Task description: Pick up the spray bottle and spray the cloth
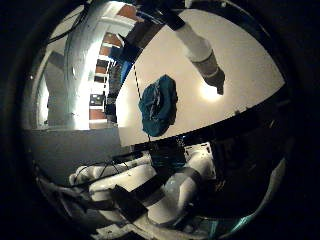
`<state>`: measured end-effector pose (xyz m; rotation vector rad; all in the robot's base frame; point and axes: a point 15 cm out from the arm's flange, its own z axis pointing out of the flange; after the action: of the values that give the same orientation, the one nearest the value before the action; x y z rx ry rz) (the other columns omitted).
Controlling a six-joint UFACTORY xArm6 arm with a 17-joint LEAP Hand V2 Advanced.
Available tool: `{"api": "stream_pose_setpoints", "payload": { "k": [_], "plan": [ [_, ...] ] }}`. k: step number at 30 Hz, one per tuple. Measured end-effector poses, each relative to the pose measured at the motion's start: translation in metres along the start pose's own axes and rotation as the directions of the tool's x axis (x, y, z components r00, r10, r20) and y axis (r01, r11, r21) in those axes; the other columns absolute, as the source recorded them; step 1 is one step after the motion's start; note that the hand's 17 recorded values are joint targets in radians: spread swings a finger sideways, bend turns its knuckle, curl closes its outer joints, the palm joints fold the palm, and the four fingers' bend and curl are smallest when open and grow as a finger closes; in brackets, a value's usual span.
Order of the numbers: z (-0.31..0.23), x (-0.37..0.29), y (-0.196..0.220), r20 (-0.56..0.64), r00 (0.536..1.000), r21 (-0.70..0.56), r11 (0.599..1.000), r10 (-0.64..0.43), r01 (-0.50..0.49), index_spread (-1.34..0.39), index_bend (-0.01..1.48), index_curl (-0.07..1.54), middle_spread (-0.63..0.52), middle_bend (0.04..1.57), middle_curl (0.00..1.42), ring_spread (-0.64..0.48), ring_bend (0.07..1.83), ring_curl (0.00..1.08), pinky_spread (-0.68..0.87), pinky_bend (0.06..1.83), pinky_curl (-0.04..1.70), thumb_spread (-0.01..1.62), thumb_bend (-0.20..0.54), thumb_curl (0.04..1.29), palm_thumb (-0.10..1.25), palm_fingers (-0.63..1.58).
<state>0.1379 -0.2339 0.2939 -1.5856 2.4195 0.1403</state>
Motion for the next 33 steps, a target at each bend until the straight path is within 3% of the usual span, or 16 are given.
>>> {"api": "stream_pose_setpoints", "payload": {
  "k": [4,9,15,26,31,33],
  "plan": [
    [0.009,0.014,0.005,0.01,0.999,0.014,0.999,0.033,-0.033,-0.28,0.15,0.24,0.17,0.19,0.29,0.22,0.2,0.23,0.35,0.47,0.19,0.93,-0.03,0.29,0.15,-0.05],
    [0.026,0.01,-0.002,0.115,0.991,0.102,0.992,0.063,-0.075,-0.27,0.15,0.24,0.19,0.19,0.29,0.22,0.21,0.24,0.37,0.47,0.19,0.95,-0.022,0.29,0.2,-0.04],
    [0.051,0.009,-0.014,0.21,0.972,0.208,0.966,0.108,-0.153,-0.24,0.15,0.24,0.2,0.2,0.3,0.23,0.23,0.26,0.38,0.48,0.19,0.97,-0.026,0.29,0.25,-0.03],
    [0.033,-0.014,-0.059,0.351,0.931,0.374,0.897,0.096,-0.234,-0.16,0.16,0.26,0.22,0.21,0.32,0.24,0.26,0.27,0.38,0.5,0.19,1.0,-0.025,0.29,0.32,0.0],
    [0.07,-0.039,-0.055,0.479,0.869,0.359,0.876,0.124,-0.323,-0.15,0.15,0.26,0.23,0.21,0.33,0.24,0.29,0.28,0.37,0.51,0.19,1.02,-0.023,0.29,0.37,0.0],
    [0.073,-0.044,-0.058,0.484,0.867,0.373,0.868,0.118,-0.326,-0.14,0.15,0.26,0.23,0.22,0.33,0.24,0.3,0.28,0.37,0.52,0.19,1.02,-0.025,0.29,0.37,0.0]
  ]
}}
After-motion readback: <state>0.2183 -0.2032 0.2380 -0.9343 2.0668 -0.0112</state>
